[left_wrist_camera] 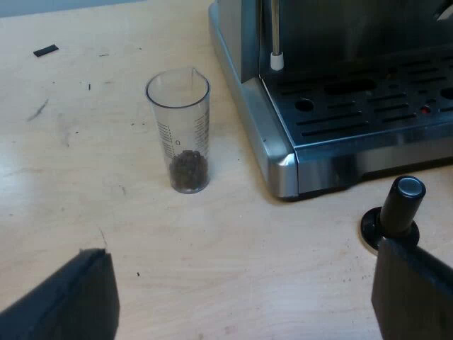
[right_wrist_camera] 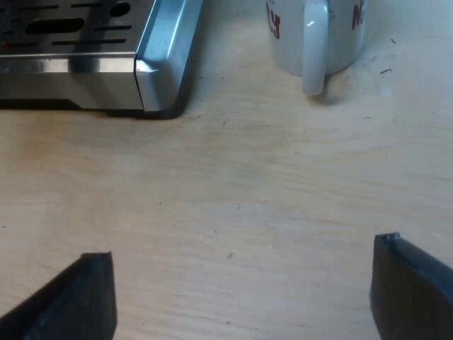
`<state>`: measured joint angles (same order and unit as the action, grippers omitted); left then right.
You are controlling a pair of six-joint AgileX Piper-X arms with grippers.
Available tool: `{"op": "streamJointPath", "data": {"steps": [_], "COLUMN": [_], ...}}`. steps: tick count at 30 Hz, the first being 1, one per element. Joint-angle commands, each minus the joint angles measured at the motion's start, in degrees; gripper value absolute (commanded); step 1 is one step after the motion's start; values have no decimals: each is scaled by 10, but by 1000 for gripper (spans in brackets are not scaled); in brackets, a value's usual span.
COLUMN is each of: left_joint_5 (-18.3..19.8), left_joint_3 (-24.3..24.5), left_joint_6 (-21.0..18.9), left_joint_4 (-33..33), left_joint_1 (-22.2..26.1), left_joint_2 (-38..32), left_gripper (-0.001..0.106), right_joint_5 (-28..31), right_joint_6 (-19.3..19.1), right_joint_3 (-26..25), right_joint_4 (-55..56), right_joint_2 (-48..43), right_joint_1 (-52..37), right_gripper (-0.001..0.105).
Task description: Pour the beans into the coffee machine
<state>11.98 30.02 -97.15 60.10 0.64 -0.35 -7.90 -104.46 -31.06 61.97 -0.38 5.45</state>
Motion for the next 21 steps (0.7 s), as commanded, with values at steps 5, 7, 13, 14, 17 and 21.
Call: {"op": "streamJointPath", "data": {"steps": [5,7,13,14,17,21], "left_joint_5": [8,8,3,2,2,2], "left_joint_3": [3,3,21,23,35,51], "left_joint_6": [-5,-9,-20,-20,-20,-20], "left_joint_4": [0,0,24,28,28,26], "left_joint_1": [-2,-2,-3,-3,-3,-3], "left_joint_2": [-22,-22,-18,-17,-5,23], "left_gripper": [90,90,90,90,90,90], "right_joint_5": [1,1,1,1,-1,-10], "right_joint_6": [-3,-3,-3,-3,-14,-45], "right_joint_3": [-7,-11,-43,-49,-69,-108], "right_joint_4": [4,18,63,63,61,63], "right_joint_2": [-23,-17,13,15,29,61], "right_joint_1": [-3,-3,-3,-3,-3,-3], "right_gripper": [79,79,79,79,79,79]}}
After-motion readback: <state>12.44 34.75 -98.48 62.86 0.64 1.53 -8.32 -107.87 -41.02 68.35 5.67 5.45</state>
